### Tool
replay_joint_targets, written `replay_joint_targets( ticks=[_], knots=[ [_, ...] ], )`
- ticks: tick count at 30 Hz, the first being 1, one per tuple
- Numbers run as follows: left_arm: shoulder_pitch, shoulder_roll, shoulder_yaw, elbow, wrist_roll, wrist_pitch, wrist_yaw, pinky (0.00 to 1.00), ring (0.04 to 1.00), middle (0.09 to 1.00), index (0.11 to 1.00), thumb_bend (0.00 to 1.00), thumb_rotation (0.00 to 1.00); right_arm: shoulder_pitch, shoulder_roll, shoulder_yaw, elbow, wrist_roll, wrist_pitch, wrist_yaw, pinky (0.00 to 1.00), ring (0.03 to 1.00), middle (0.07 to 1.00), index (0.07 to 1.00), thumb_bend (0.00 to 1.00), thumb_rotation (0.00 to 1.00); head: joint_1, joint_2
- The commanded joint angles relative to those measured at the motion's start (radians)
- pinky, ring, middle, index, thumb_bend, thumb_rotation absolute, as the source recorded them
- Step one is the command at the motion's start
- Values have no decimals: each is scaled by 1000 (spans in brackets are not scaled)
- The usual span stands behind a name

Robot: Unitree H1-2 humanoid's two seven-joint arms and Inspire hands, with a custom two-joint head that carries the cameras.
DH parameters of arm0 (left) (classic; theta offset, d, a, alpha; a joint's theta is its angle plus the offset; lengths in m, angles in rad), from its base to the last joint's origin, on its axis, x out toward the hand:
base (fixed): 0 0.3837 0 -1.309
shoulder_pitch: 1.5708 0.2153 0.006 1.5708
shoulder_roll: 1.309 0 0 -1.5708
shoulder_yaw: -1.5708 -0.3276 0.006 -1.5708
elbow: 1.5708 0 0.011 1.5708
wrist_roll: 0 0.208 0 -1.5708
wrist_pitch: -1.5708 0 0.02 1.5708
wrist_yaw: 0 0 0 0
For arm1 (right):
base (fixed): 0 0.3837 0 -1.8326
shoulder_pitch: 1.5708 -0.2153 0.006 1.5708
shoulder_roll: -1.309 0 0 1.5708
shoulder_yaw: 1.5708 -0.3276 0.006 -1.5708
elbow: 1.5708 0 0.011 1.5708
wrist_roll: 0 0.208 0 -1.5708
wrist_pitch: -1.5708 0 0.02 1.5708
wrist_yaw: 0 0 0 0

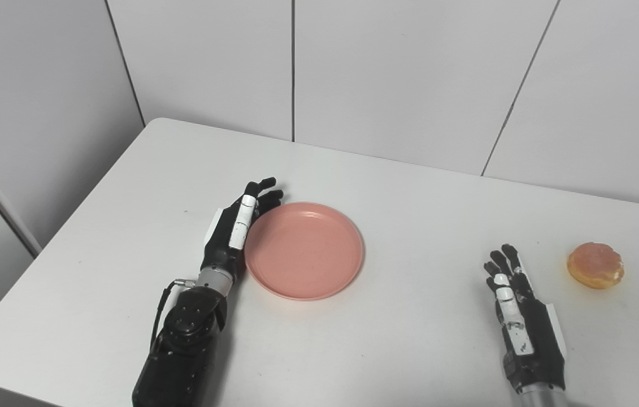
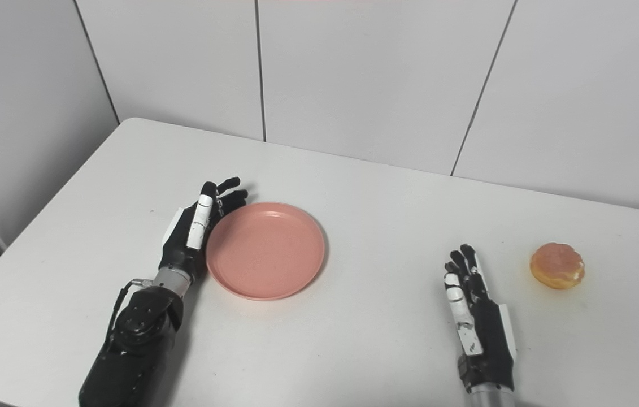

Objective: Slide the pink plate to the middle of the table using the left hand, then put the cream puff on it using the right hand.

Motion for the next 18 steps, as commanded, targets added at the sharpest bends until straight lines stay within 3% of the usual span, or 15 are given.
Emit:
replay_joint_targets(
  ticks=[1,12,18],
  knots=[
    [7,-15,-30,-23,-1,-9,-48,837,804,793,796,784,1000,-27,7,4,-16,-7,-17,-3,992,952,955,976,520,792,-13,-1],
    [56,-60,-66,-26,-22,-68,-83,859,844,830,837,816,1000,-35,33,22,-3,-40,-28,-24,1000,956,944,965,563,779,-101,-6],
    [104,-110,-81,-57,-15,-84,-65,876,853,825,833,800,996,-39,39,31,-1,-45,-28,-24,1000,966,948,969,548,790,-156,-7]
  ],
)
